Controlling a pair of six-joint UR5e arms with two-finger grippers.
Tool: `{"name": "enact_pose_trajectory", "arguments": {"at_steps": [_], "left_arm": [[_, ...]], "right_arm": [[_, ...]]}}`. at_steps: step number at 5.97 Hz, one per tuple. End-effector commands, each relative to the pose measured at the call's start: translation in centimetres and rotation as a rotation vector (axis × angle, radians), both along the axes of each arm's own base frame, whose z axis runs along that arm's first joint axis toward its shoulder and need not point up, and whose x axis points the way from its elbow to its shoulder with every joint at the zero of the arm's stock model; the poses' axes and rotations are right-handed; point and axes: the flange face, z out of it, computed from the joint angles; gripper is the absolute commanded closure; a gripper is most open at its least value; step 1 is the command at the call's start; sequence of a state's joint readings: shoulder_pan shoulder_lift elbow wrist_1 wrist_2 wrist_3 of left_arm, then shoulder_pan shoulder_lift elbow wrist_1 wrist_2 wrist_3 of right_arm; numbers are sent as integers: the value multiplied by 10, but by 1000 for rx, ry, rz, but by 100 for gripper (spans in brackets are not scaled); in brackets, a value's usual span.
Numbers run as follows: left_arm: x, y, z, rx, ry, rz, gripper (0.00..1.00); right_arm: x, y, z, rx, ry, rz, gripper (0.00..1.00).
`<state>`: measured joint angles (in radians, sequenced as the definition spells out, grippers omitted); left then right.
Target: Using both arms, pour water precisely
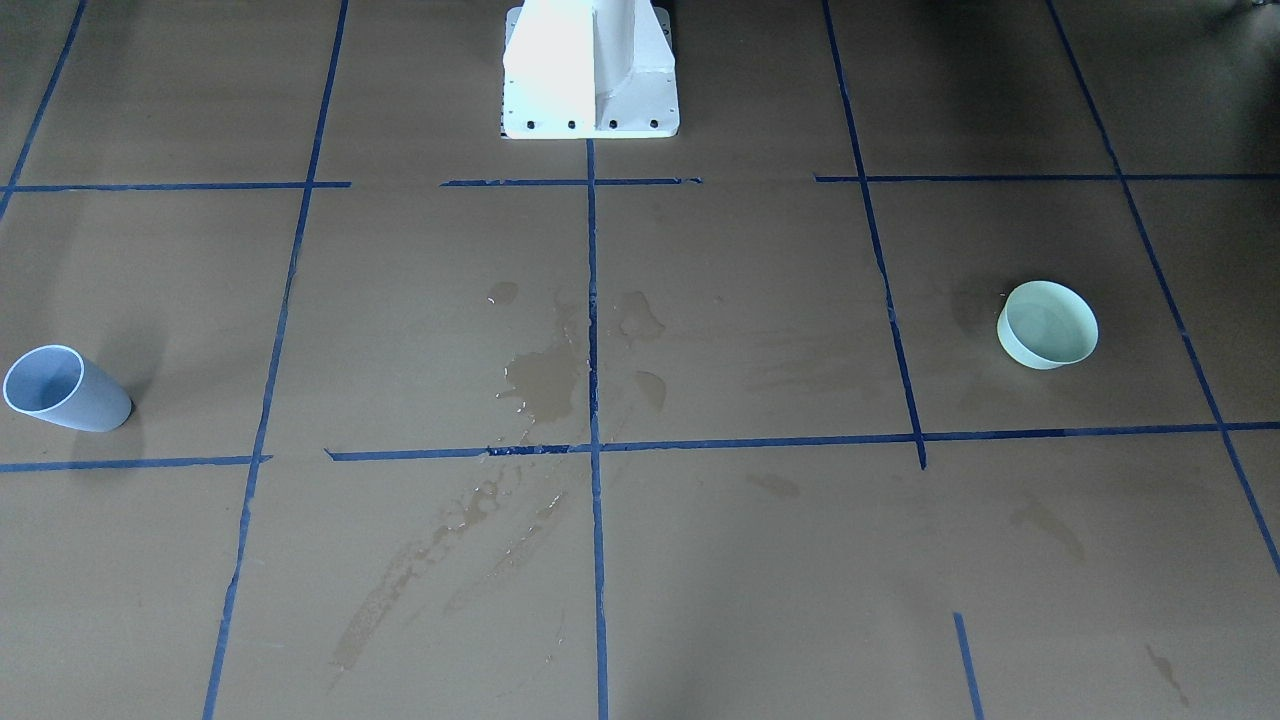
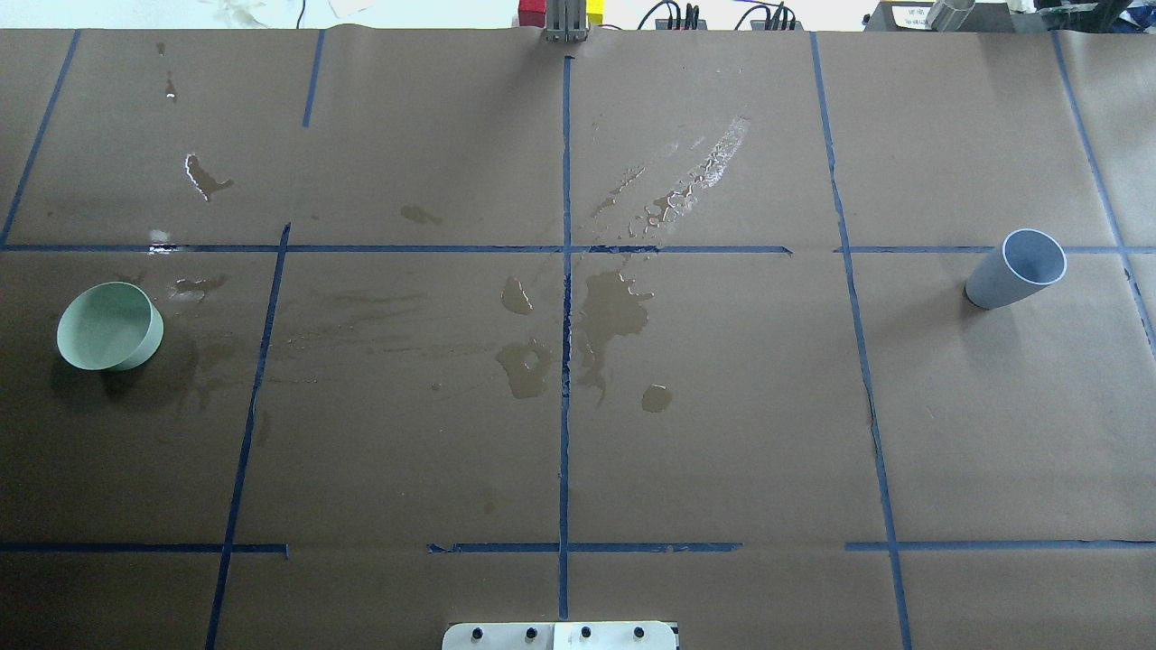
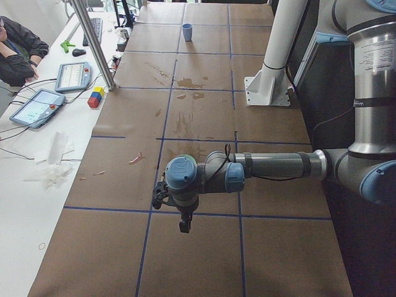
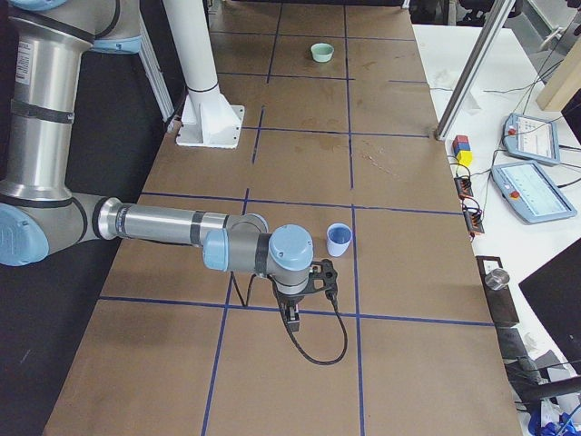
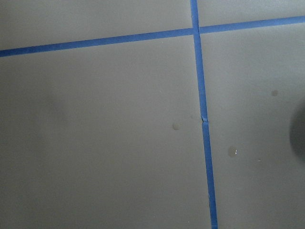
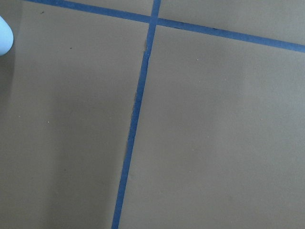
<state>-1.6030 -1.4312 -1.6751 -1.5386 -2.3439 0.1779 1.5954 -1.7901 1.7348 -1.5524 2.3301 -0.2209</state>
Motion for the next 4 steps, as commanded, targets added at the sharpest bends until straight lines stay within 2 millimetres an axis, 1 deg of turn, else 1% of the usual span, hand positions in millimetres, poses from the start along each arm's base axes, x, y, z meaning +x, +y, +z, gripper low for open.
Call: {"name": "enact_pose_trajectory", "arguments": {"at_steps": [1,2,3,4], "left_arm": [[1,1,1,-4,2,0,0],[0,1,-1,0,1,-1,0],[1,-5,-6,19,-5,-2,0],[3,-22,-23,101,-3,-1,0]], "right_arm": [[0,-2,-2,4,0,1,0],[-3,-4,-6,13,-3,-5,0],[-4,-5,-7,16,-6,-8,0],[-5,-6,-8,17,-7,-8,0]]}}
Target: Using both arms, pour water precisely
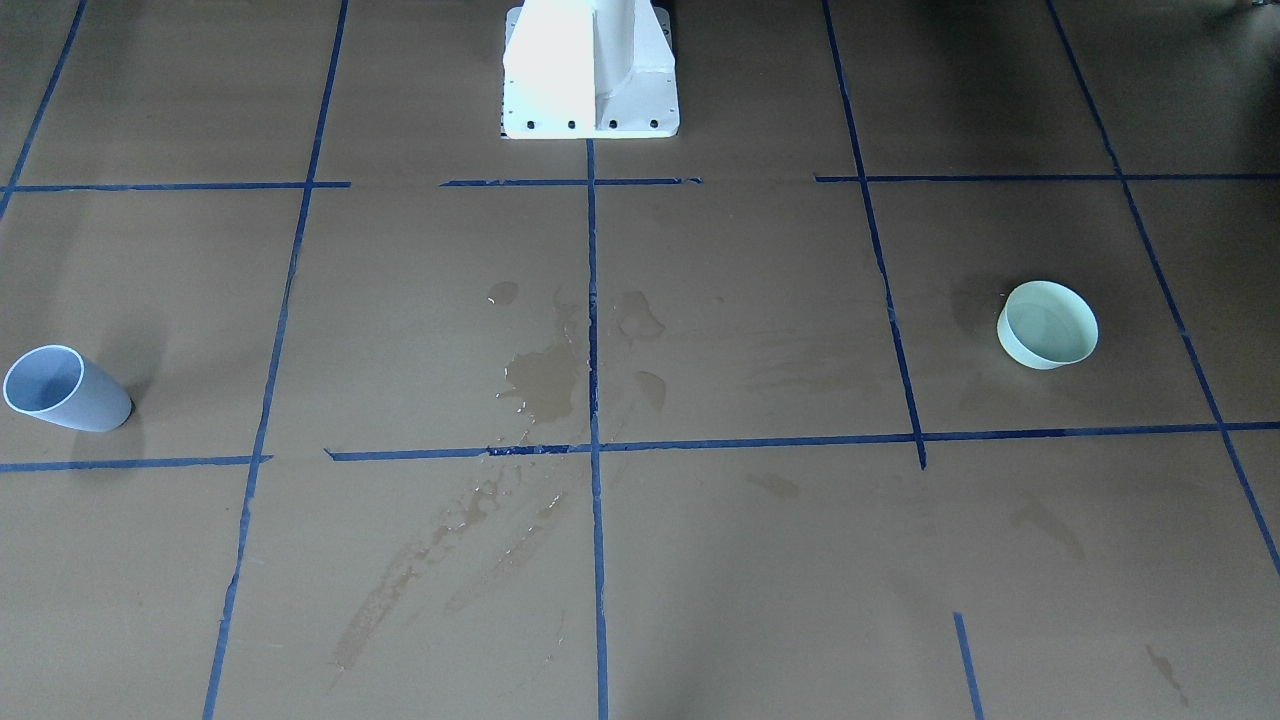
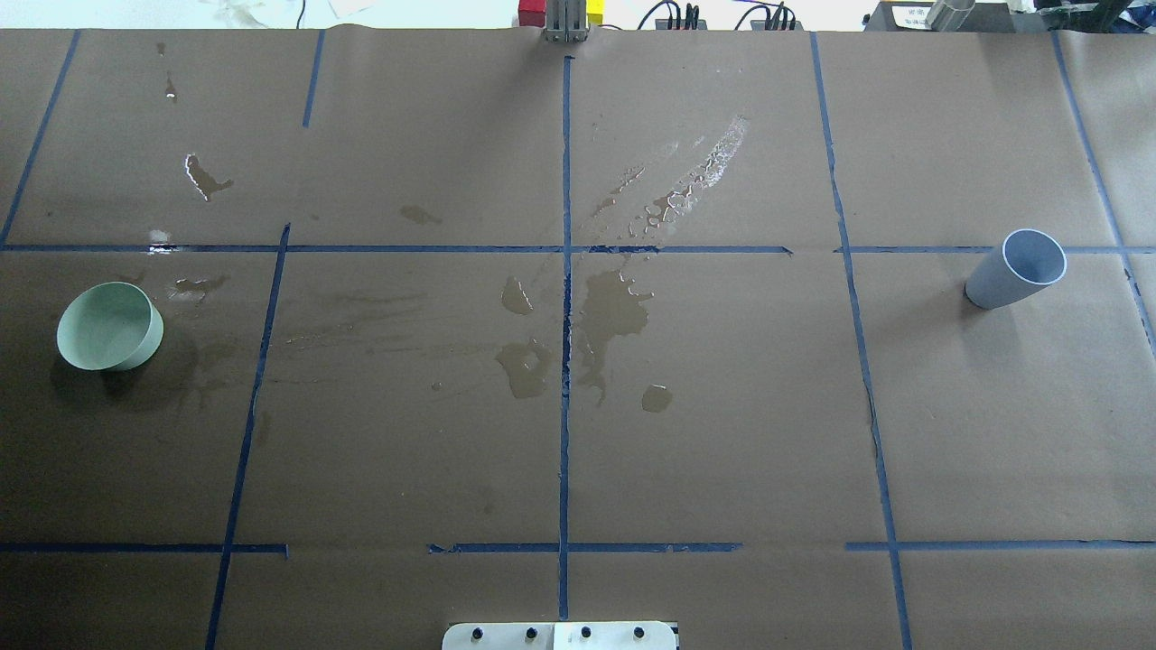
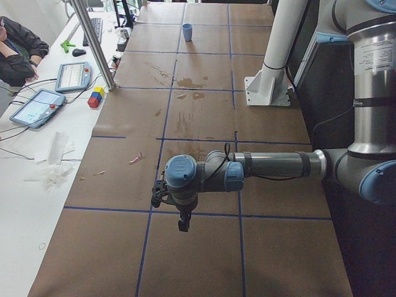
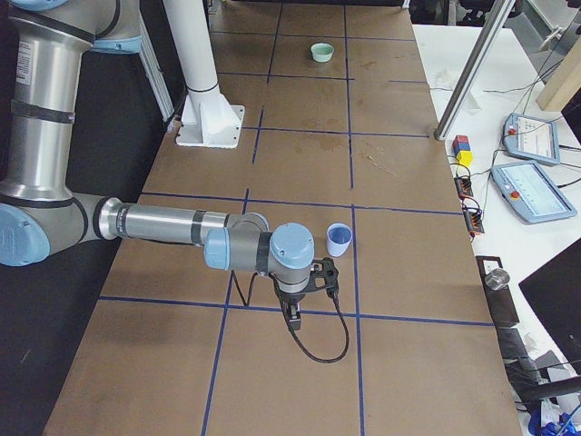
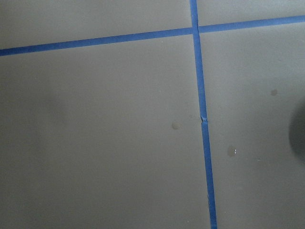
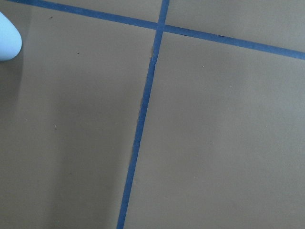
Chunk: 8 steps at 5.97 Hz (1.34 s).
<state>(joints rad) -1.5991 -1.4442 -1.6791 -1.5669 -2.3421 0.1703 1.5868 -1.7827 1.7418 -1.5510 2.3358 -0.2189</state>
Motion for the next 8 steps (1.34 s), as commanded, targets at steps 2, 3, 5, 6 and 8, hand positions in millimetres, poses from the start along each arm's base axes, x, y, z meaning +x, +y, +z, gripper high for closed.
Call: {"name": "enact_pose_trajectory", "arguments": {"at_steps": [2,3,5,6,8], "left_arm": [[5,-34,-38,194,50,9,0],[14,-34,-49,244,112,25,0],[78,-39,-56,88,193,-40,0],[101,-39,-64,10,213,-131,0],[189,-33,-62,-28,153,-258,0]], "right_arm": [[-2,-4,-4,27,-12,-8,0],[-3,-5,-6,53,-14,-7,0],[-3,-3,-4,54,-12,-9,0],[-3,-2,-3,50,-12,-8,0],[-3,-1,-2,53,-12,-10,0]]}}
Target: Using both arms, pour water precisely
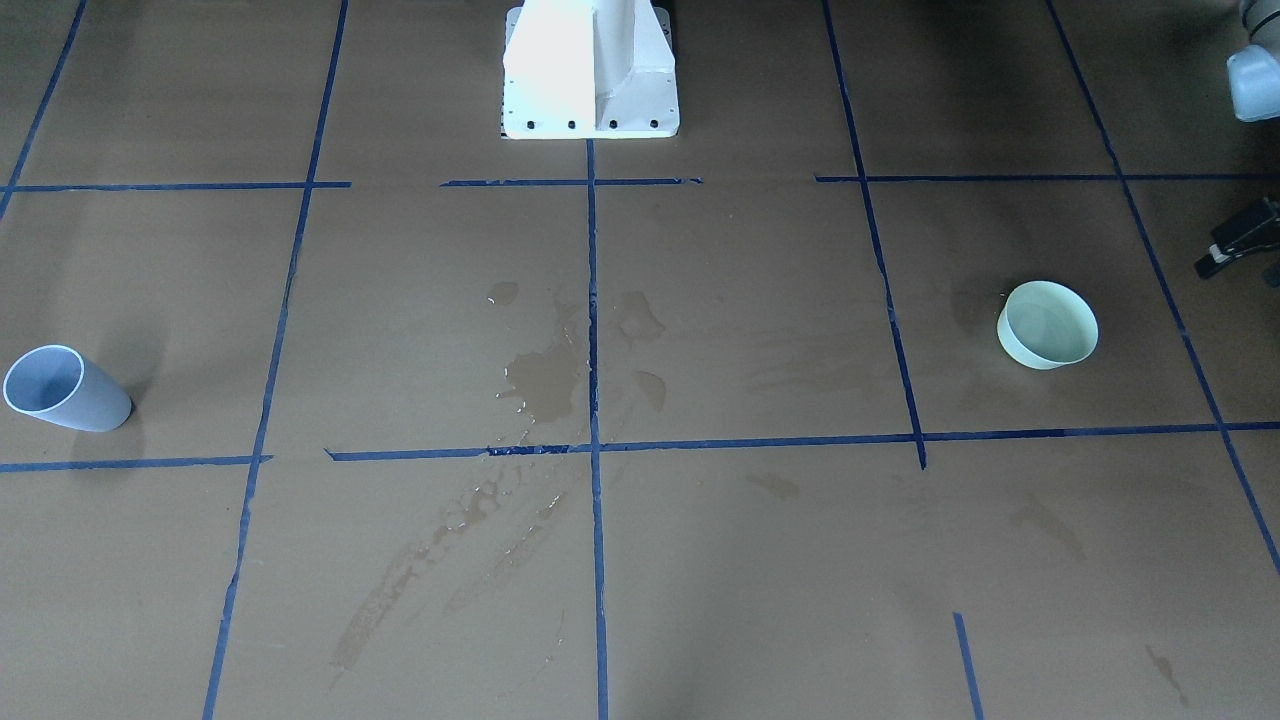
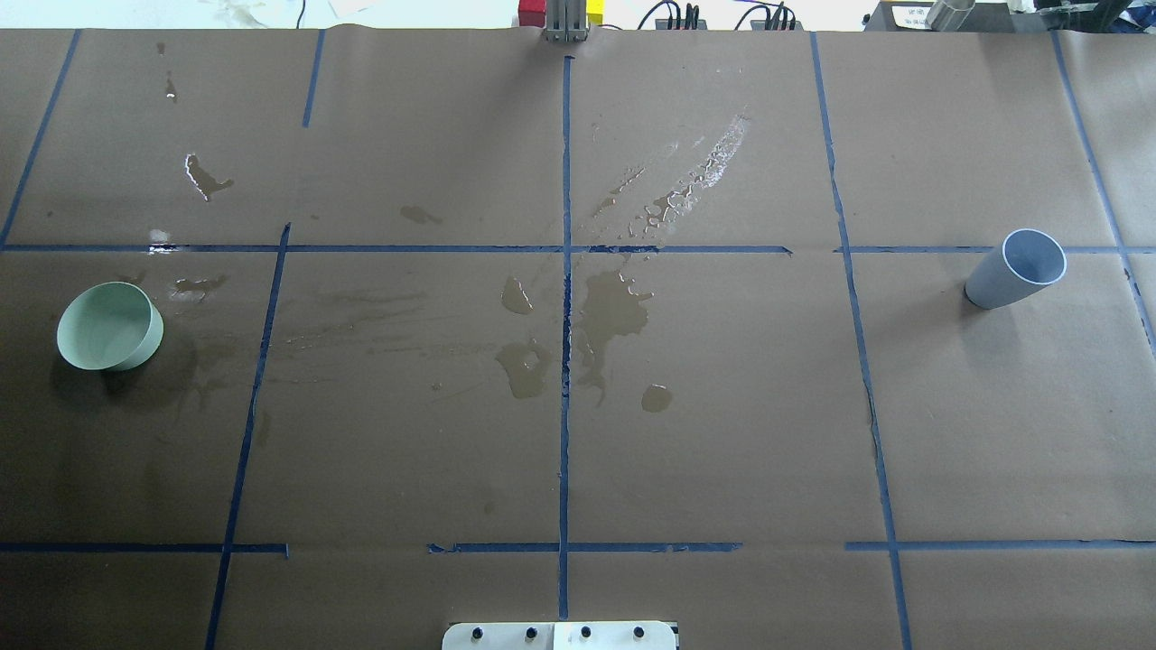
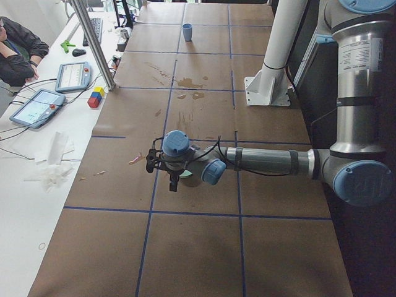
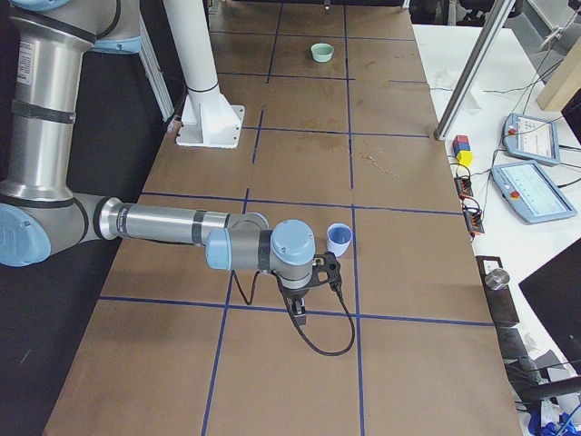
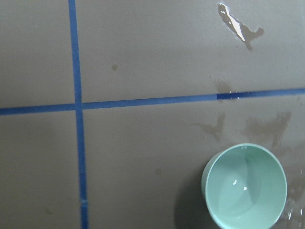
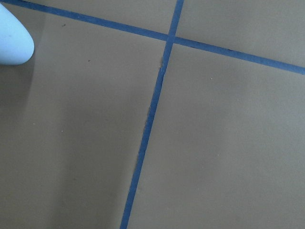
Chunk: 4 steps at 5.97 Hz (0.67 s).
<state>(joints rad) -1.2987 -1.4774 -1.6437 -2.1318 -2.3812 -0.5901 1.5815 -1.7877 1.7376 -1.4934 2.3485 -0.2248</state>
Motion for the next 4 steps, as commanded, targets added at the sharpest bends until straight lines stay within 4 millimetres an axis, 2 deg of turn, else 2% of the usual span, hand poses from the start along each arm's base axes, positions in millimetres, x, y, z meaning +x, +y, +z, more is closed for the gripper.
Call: {"name": "enact_pose_trajectory", "arguments": {"at_steps": [1,3,4], "left_arm": [[73,6,13,-19,-17,-52,0],[110,13,30,-22,-47,1,0],[114,12,35,-31,-53,6,0]], "right_arm": [[0,1,1,-1,0,0,0],[-1,3,3,-4,0,-6,0],[-1,7,6,-12,0,-6,0]]}}
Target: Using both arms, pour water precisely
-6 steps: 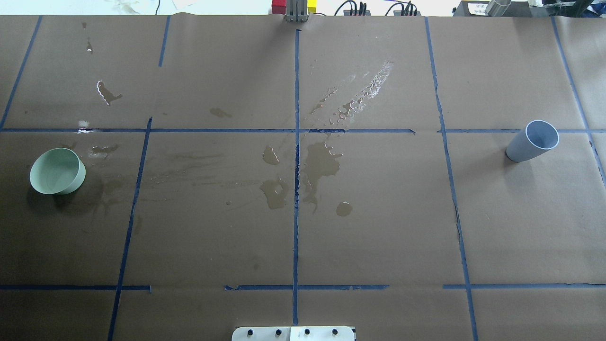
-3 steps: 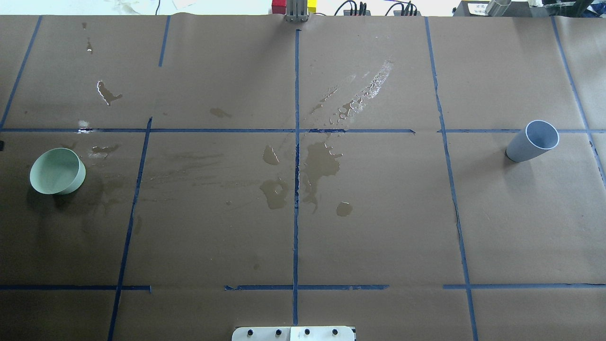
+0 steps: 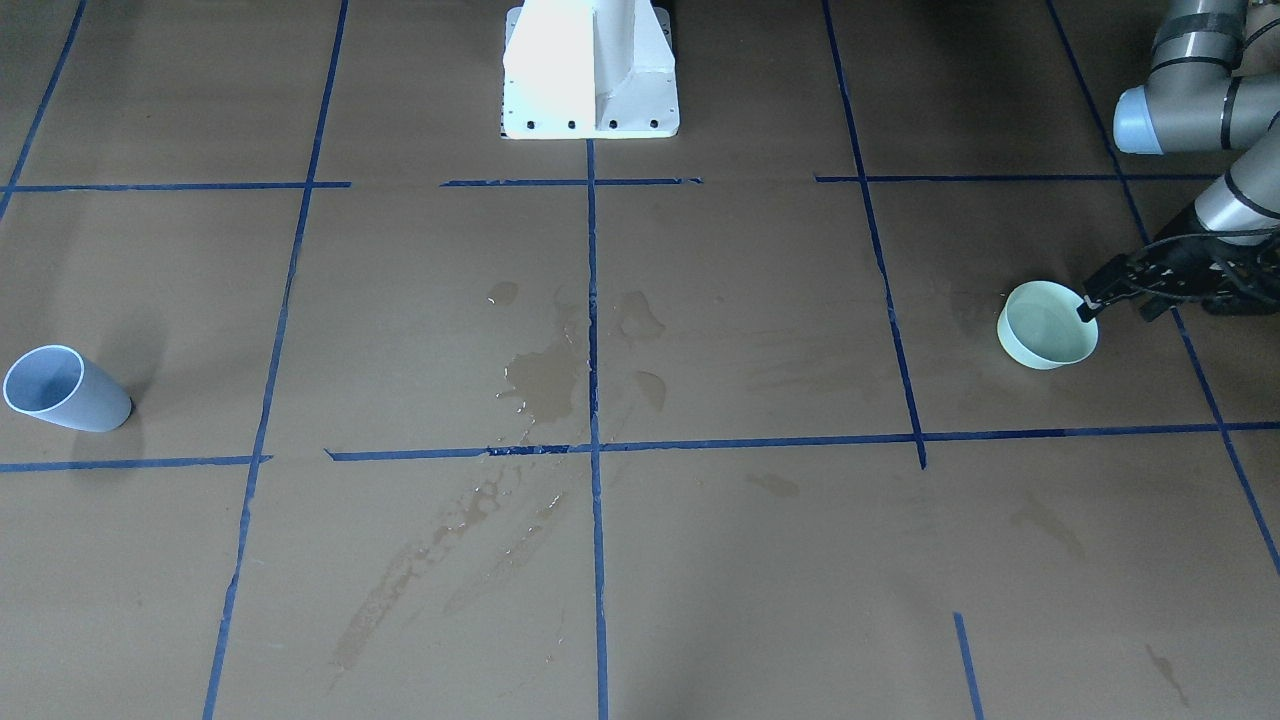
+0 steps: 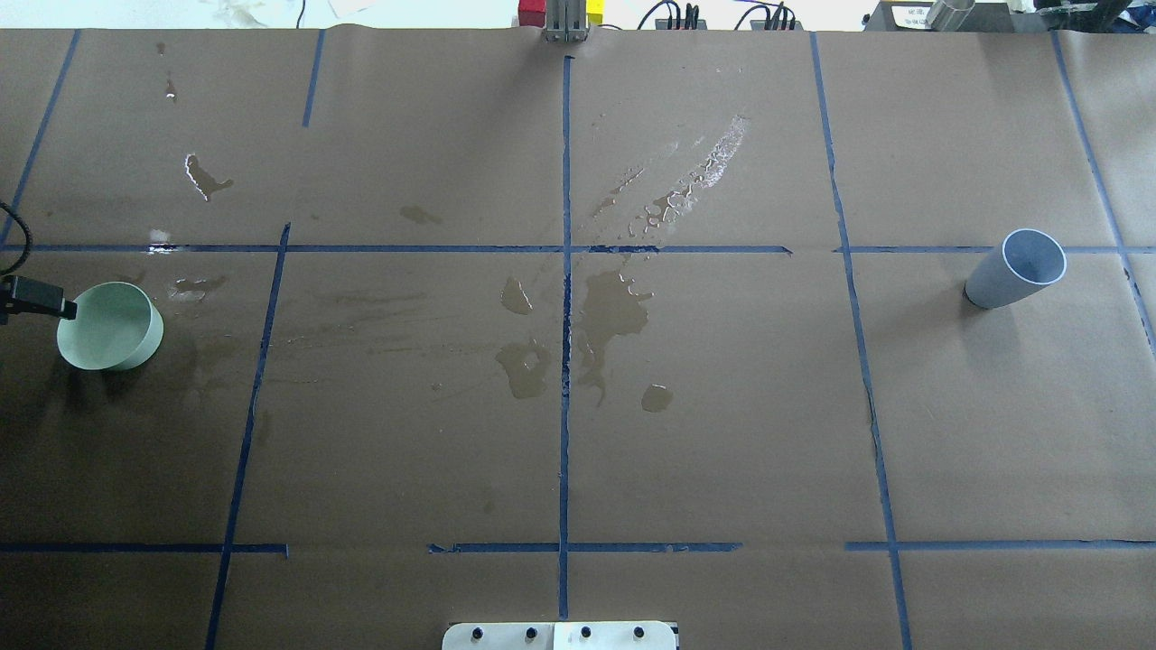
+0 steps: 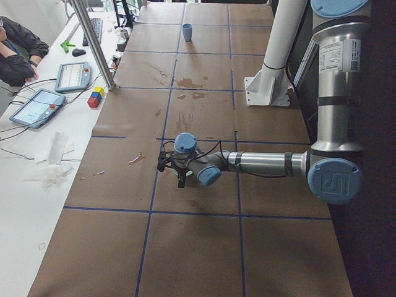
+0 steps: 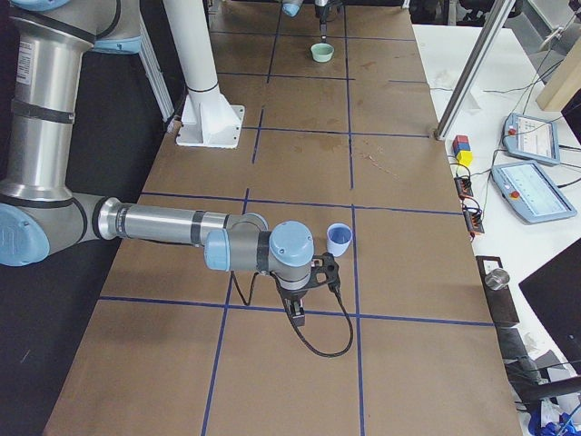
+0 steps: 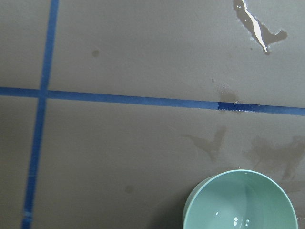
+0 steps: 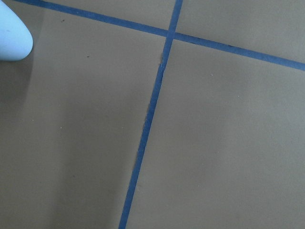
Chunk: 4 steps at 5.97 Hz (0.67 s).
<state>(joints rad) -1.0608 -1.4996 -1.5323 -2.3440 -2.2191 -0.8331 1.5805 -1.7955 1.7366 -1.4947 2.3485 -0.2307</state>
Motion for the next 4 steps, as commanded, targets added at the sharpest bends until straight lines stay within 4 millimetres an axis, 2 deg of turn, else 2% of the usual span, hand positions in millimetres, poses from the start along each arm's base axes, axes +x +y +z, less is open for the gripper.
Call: {"name": "enact_pose_trajectory", "arguments": {"at_steps": [1,2,3,4], "left_arm": [[17,2,8,-9,-11,26,25],[22,4,8,-33,-8,16,79],[30,6,6,-56,4,3,92],[34,2,2,-54,9,2,95]], "right_arm": [[0,5,3,-6,0,-1,0],[0,7,4,-9,0,-1,0],[0,7,4,-7,0,-1,0],[0,7,4,-9,0,-1,0]]}}
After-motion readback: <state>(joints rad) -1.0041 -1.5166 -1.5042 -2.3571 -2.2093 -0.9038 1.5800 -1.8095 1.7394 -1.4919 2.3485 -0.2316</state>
